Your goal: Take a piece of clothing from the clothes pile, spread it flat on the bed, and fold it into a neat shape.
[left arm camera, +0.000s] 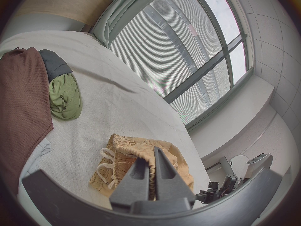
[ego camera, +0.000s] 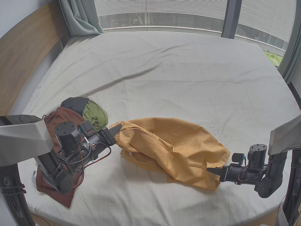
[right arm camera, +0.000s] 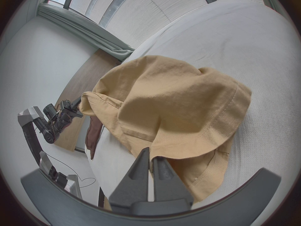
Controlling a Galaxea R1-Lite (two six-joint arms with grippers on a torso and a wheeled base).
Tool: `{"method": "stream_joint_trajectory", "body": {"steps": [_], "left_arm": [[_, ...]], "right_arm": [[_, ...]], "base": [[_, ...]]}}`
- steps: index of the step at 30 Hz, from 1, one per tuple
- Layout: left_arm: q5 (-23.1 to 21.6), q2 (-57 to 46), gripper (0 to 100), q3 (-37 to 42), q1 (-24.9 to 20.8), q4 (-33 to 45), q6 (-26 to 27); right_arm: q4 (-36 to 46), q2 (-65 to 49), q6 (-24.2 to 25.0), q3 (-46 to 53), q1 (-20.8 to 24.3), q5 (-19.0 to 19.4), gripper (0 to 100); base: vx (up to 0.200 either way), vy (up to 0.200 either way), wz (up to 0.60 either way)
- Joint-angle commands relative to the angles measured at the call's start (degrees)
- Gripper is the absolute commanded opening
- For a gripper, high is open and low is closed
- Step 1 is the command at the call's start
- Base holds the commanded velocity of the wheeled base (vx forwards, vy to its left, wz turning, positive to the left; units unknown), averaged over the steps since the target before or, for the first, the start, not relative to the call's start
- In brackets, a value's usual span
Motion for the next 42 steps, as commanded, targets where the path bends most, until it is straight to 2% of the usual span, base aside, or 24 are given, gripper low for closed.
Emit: {"method": "stream_joint_trajectory", "body": {"steps": [1, 6, 11, 18, 23, 29, 34, 40, 42], "left_arm": [[-0.02, 0.03, 0, 0.01, 0.33, -0.01, -0.21], [-0.1, -1.2, 0, 1.42, 1.39, -0.01, -0.03], [-0.89, -3.4, 0, 3.27, 1.39, 0.25, 2.78], [-1.07, -6.92, 0, 3.79, 3.23, 1.57, 3.66], [-3.71, -9.82, 0, 4.58, 5.78, 2.18, 3.66], [-7.05, -13.33, 0, 8.1, 7.8, 2.36, 3.66], [-8.45, -15.71, 0, 9.42, 7.98, 3.24, 3.57], [-8.54, -18.78, 0, 9.95, 7.8, 10.1, 3.75], [-8.45, -18.08, 0, 9.68, 7.36, 10.18, 3.75]], "right_arm": [[-0.12, 1.98, -0.69, -0.22, -0.44, -0.05, 0], [0.05, -3.82, -0.34, 0.4, -0.97, 0.39, 0], [0.14, -11.56, 0.54, 1.63, -2.2, 1.7, 0], [0.14, -16.39, 0.81, 1.19, -6.77, 6.19, 0], [0.14, -19.38, 2.21, 0.05, -9.67, 9.79, 0], [0.14, -21.66, 6.08, -2.15, -9.93, 9.97, 0], [0.14, -21.49, 6.08, -3.47, -10.99, 9.88, 0], [0.14, -19.91, 6.17, -4.17, -11.78, 9.88, 0], [0.14, -18.5, 5.99, -3.82, -11.43, 9.88, 0]], "base": [[0.0, 0.0, 0.0], [0.0, 0.0, 0.0], [0.0, 0.0, 0.0], [0.0, 0.0, 0.0], [0.0, 0.0, 0.0], [0.0, 0.0, 0.0], [0.0, 0.0, 0.0], [0.0, 0.0, 0.0], [0.0, 0.0, 0.0]]}}
